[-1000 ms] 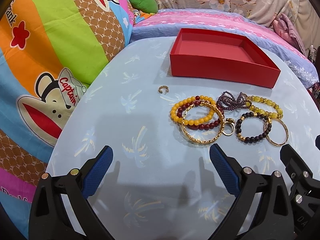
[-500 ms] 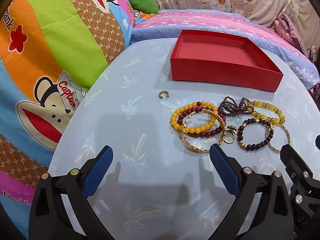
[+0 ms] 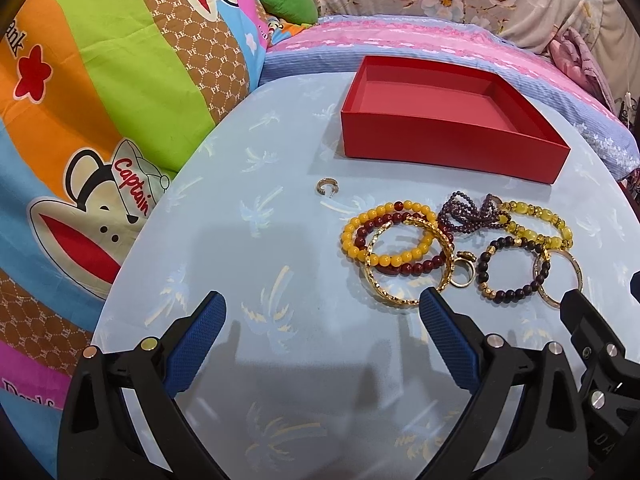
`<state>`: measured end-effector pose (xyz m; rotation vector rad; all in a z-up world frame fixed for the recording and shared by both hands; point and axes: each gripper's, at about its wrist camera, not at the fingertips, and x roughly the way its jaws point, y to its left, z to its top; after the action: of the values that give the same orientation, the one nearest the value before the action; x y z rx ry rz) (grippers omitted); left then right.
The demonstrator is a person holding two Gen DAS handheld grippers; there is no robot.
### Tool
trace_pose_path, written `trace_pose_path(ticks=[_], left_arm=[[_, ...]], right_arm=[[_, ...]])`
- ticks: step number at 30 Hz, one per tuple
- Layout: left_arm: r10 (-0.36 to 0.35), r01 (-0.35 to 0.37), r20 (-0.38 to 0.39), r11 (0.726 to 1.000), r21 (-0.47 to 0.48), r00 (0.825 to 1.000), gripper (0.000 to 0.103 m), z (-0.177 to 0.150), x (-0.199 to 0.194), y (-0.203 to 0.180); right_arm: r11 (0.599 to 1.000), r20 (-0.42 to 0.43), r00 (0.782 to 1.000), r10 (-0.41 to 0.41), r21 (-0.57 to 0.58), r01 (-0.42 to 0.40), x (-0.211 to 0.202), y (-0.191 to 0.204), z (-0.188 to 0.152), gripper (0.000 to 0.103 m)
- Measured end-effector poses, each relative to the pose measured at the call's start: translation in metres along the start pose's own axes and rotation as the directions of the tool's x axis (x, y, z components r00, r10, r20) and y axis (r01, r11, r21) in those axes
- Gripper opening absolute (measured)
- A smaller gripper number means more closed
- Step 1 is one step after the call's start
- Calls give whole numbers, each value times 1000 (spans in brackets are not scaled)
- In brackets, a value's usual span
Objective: Organize jewelry
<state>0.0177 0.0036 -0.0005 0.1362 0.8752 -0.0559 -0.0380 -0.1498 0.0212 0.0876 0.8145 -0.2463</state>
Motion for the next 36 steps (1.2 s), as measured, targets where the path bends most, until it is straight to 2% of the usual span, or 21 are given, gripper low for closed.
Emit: trace_pose_path(ticks=[15,19,22,28,36], left_arm=[[-36,36,-5,998,-57,999,93,5,-4,18],[-75,73,-18,995,-73,997,94,8,-1,19],[-115,113,-34,992,-57,993,95,8,4,9],[-143,142,-64,990,-10,988,95,7,21,-14],[-150,153,-64,988,38,987,92,10,35,-28]], right_arm=[[1000,6,1000,5,28,-5,-3,-10,-4,96],[999,4,1000,2,34,-2,-2,-13,-3,96],[999,2,1000,-10,47,10,0,-19,-1,96],[995,-4,999,-33,91,33,4,-37,3,96],[995,-32,999,-33,97,36,14,-38,3,96]])
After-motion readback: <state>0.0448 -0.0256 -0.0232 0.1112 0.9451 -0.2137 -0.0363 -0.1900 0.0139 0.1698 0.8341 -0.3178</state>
